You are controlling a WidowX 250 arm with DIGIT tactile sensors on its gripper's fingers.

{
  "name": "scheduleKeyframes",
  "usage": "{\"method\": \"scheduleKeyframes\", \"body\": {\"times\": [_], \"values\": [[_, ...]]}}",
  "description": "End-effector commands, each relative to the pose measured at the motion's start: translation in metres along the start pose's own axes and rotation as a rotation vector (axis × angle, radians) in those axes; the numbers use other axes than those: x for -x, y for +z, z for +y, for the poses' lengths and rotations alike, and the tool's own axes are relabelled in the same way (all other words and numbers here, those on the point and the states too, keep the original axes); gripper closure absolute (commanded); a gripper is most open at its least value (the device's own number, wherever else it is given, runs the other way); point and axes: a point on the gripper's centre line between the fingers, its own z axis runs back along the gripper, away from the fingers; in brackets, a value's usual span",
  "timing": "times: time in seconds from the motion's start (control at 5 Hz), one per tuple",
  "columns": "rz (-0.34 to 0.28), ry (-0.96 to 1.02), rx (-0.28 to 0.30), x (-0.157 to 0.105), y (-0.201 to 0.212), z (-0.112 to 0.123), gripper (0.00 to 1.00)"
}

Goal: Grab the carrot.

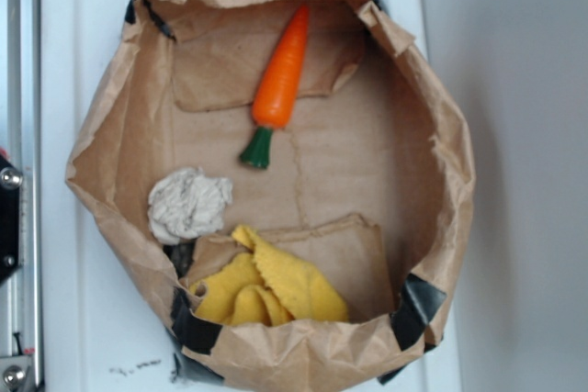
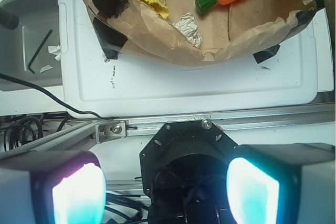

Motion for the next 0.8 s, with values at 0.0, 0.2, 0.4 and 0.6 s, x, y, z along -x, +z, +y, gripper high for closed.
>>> {"method": "scheduleKeyframes", "body": {"times": [0.0, 0.2, 0.4, 0.6], "values": [[0.0, 0.0, 0.0, 0.0, 0.0, 0.0, 0.0], [0.001, 0.142, -0.004, -0.048, -0.011, -0.001, 0.0], [-0.029, 0.247, -0.034, -0.092, -0.029, 0.005, 0.0], [-0.146, 0.496, 0.016, -0.125, -0.042, 0.032, 0.0]]}}
